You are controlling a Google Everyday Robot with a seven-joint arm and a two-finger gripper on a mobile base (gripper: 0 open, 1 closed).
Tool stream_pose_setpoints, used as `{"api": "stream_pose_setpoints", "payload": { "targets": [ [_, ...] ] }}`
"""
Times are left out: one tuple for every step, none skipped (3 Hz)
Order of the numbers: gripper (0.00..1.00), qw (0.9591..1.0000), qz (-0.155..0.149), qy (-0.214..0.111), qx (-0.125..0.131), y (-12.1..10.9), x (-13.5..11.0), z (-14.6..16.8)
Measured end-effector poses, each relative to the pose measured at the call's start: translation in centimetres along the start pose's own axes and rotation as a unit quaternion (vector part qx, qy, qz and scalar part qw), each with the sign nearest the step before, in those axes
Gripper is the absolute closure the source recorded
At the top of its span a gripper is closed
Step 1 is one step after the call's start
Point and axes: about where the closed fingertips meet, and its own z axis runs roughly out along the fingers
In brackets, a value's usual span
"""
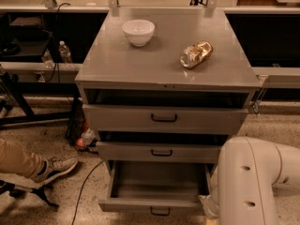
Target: Open bottom drawer
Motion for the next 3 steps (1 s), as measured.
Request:
{"api": "stream_pose_setpoints", "payload": {
  "targets": [
    [0.00, 0.9999, -0.003, 0.012, -0.006, 1.7, -0.3, 0.5],
    [0.18, 0.9997, 0.000, 0.018, -0.013, 3.0, -0.3, 1.1],
    [0.41, 0.9996, 0.008, 0.018, -0.019, 4.4, -0.1, 1.3]
  ]
}}
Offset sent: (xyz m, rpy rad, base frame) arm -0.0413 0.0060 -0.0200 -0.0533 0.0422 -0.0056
